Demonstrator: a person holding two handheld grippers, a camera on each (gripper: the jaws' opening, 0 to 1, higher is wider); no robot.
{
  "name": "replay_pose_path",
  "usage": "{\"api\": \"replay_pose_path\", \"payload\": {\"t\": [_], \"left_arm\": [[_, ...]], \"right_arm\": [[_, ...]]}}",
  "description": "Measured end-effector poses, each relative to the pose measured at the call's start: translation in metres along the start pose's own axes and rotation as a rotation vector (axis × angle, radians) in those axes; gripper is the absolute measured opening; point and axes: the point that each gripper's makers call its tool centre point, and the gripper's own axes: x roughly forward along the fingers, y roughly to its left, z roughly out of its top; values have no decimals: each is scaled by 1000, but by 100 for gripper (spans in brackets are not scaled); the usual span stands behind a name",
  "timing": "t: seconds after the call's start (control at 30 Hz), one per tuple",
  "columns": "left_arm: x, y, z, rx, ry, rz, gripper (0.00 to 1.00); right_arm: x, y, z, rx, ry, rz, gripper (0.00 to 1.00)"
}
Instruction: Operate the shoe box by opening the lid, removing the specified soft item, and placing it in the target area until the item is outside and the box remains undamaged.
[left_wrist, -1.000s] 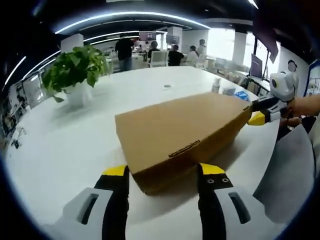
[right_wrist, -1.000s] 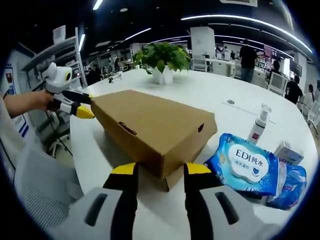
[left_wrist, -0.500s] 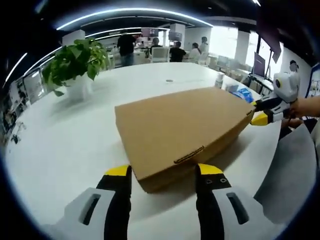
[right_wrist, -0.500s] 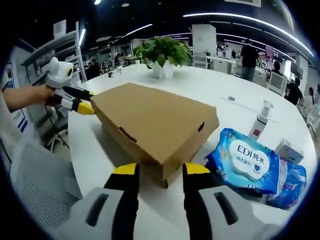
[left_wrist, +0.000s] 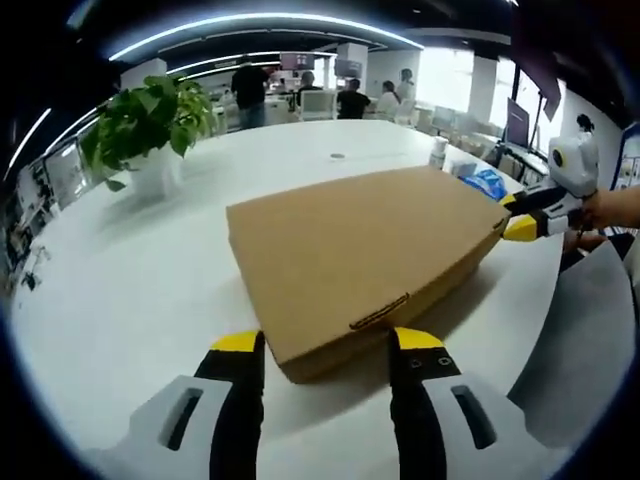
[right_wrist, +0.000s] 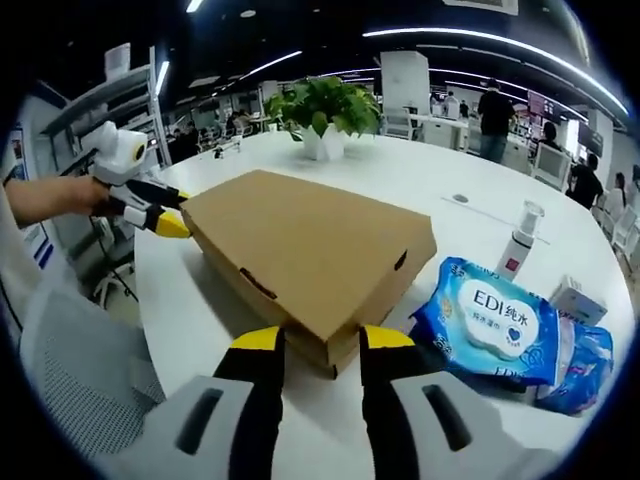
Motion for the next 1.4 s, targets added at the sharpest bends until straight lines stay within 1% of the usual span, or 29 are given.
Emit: {"api": "replay_pose_path", "payload": {"t": [0.13, 0.33, 0.47, 0.73, 1.4], "left_arm": [[4, 1, -4, 12, 17, 2, 48], [8, 4, 1, 9, 14, 2, 48], [15, 7, 3, 2, 29, -2, 48], [27, 14, 14, 18, 30, -7, 48], [58, 31, 42, 28, 34, -17, 48]], "right_arm": [[3, -1, -3, 12, 8, 4, 26], [6, -6, 1, 15, 3, 4, 26], [10, -11, 4, 19, 1, 2, 26], [18, -22, 11, 39, -6, -5, 26], [39, -55, 30, 42, 0, -22, 27]]}}
